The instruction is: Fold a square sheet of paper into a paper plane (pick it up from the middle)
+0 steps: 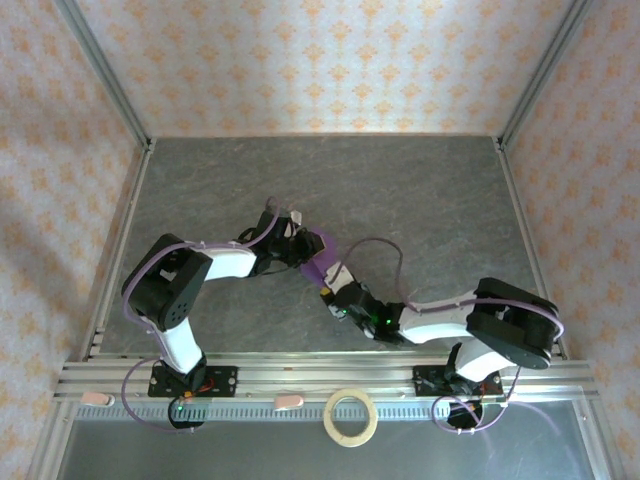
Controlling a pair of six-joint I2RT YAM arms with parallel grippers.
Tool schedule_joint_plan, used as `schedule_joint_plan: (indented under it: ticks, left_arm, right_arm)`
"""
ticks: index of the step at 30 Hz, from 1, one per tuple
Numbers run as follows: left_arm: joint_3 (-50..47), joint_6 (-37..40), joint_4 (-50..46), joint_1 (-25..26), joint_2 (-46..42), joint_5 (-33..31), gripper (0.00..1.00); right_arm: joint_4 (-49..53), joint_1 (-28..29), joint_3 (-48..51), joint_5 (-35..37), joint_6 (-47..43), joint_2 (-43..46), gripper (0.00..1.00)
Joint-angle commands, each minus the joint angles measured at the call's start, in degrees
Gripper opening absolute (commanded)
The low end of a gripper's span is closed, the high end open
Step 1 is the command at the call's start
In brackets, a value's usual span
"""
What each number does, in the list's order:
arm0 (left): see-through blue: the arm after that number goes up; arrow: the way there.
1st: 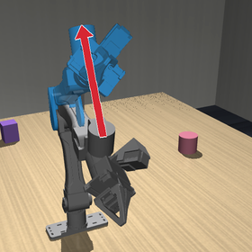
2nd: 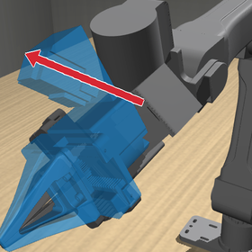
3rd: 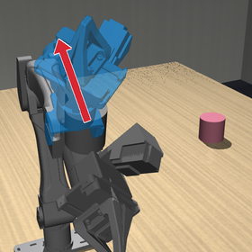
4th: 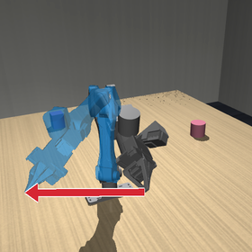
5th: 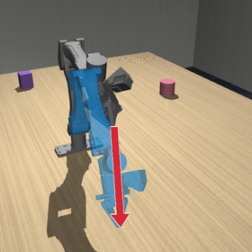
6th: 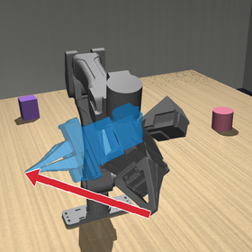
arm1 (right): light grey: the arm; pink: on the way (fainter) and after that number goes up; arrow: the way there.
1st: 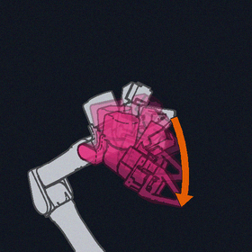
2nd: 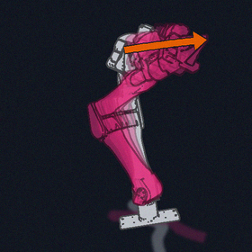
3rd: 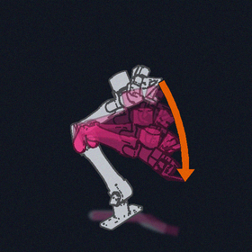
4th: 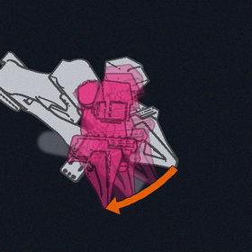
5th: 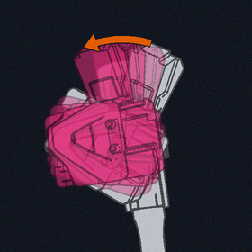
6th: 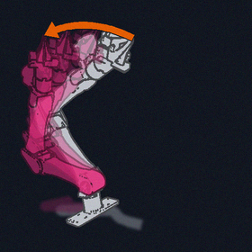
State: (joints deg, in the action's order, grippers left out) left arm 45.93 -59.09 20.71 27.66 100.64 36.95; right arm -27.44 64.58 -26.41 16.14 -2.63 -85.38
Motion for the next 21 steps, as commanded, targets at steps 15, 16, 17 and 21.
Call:
schedule_joint_plan:
  ticks: [15, 16, 17, 21]
  left_arm:
    - [1.4, -0.1, -1.6, 0.6, -0.3, -1.5, 0.24]
    - [1.5, 0.1, -1.9, 0.6, -0.4, -1.7, 0.25]
    - [1.7, 0.4, -2.4, 0.6, -0.6, -1.9, 0.26]
    - [1.9, 1.2, -3.7, 0.6, -1.0, -2.6, 0.29]
  right_arm:
    - [1.6, 0.5, -3.8, 7.6, 1.3, -7.0, 0.21]
    - [1.4, 0.5, -3.6, 7.1, 1.4, -6.6, 0.20]
    - [1.1, 0.5, -3.2, 6.8, 1.5, -6.3, 0.18]
    - [0.0, 0.0, -1.7, 4.5, 1.7, -5.3, 0.13]
